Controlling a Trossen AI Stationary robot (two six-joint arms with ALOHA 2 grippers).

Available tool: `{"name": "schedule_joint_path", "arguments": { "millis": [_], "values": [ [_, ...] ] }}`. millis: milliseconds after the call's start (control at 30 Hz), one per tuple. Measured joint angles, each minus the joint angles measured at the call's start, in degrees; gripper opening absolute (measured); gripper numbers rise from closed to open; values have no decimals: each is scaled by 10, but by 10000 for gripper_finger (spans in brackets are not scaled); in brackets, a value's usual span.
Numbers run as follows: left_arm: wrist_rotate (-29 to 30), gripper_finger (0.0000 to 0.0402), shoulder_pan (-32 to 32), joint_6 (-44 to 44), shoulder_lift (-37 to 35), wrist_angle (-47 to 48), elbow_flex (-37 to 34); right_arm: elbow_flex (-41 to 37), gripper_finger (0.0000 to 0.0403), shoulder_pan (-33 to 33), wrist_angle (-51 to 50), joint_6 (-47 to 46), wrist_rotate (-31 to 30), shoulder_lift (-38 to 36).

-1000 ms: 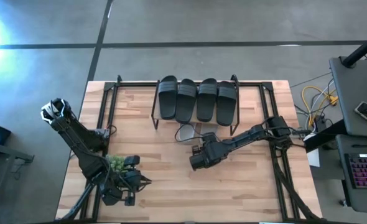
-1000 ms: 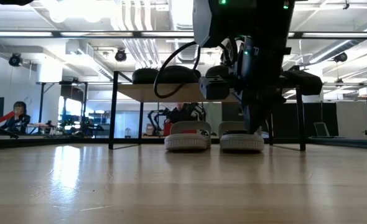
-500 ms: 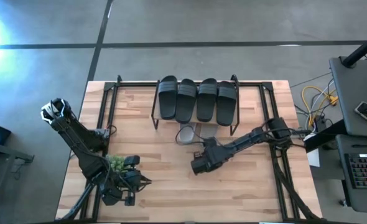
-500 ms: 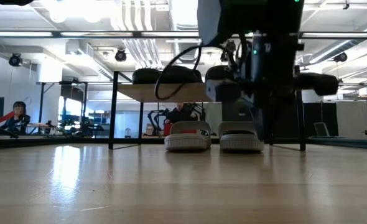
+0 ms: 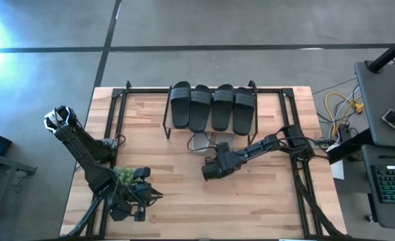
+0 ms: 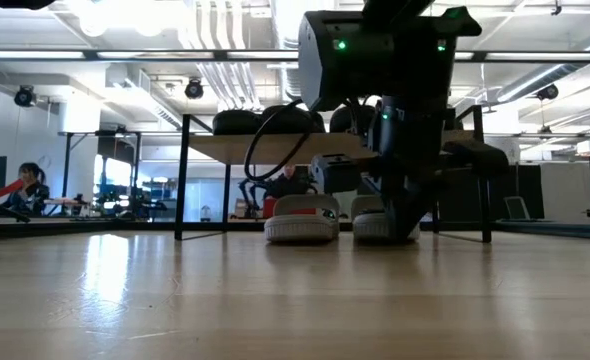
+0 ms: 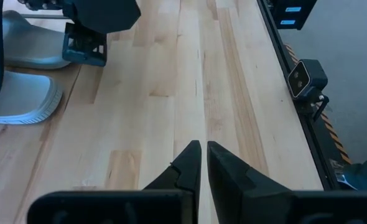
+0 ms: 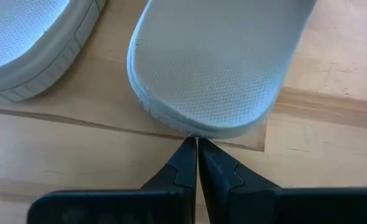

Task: Pick and place slides into the shelf
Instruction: Adjust the left gray slipper under the shelf, then return to Home Position

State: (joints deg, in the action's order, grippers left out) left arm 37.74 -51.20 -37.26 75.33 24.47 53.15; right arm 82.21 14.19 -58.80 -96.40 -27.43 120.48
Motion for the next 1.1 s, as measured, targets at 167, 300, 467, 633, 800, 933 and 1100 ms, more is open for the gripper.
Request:
{"name": "schedule_joint_path", "arguments": {
  "millis": [167, 300, 467, 633, 800, 933, 1100],
  "values": [
    [0, 12, 0, 0, 0, 0, 0, 1, 9, 1, 5, 2, 15, 0],
    [0, 12, 0, -1, 0, 0, 0, 15, 9, 29, 1, 12, 35, -14],
    [-1, 12, 6, -77, 0, 6, -2, 15, 9, 75, -57, -71, 74, -41],
    [-54, 12, 31, -135, -5, 6, -13, 12, 9, 110, -35, -84, 114, -76],
    [-140, 12, 79, -118, -37, -7, -22, 9, 8, 139, 145, 73, 85, -145],
    [-194, 12, 126, -19, -95, -99, -29, -14, 8, 148, 261, 191, 8, -208],
    [-216, 12, 167, 123, -178, -233, -31, -26, 8, 151, 275, 250, -107, -314]
  ]
}}
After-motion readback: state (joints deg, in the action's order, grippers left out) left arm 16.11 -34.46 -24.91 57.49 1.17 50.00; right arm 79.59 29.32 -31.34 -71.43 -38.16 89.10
